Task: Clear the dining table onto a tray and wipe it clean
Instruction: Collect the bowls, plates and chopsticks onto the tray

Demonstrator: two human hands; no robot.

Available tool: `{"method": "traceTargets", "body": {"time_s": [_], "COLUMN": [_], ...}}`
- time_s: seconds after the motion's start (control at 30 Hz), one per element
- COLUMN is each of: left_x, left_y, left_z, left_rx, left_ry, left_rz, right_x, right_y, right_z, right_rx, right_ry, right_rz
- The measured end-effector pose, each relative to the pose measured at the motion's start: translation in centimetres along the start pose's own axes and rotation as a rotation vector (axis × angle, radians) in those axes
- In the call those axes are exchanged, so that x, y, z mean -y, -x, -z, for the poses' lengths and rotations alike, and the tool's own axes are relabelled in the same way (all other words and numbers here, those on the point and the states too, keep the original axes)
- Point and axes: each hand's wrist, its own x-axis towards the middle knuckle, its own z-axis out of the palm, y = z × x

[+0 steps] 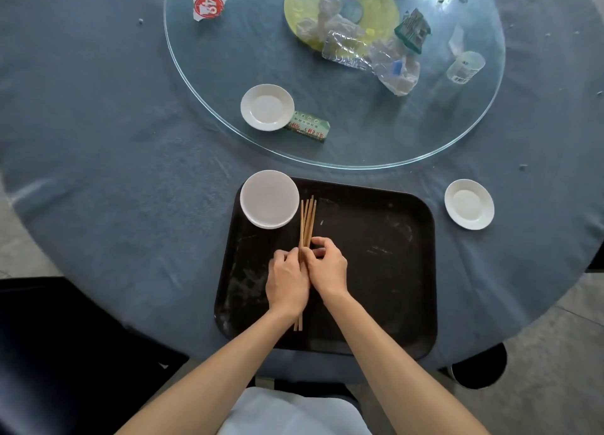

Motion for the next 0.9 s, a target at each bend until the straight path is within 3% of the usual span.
{"method": "traceTargets", "body": {"time_s": [0.27,0.37,0.47,0.57,0.73,0.9], "left_x": [1.2,1.5,1.5,0.8,-1.0,-3.4], "left_y": [0.0,-0.7,-3.5,-8.9,-20.2,-28.8], "left_z": [2.4,5.5,10.2,14.9,19.3,18.6], "left_rx": [0.062,-0.057,-0.287,-0.420,-0.355,-0.195], "left_ry": [0.170,0.281,0.437,0.568,0.477,0.255], "left_rz": [-0.028,0.054,0.134,0.119,0.058,-0.009], "right_x": [0.0,1.2,4.3,9.0,16.6,21.2], "right_y": [-0.9,-2.2,-4.8,-8.1,-14.1,-19.0], "right_z": [0.9,2.6,4.7,6.5,6.0,1.8], "right_rx": [0.068,0.051,-0.010,-0.020,0.019,0.052], "right_ry": [-0.029,-0.082,-0.132,-0.199,-0.216,-0.189], "right_rz": [-0.039,-0.027,0.049,0.105,0.106,0.026]}}
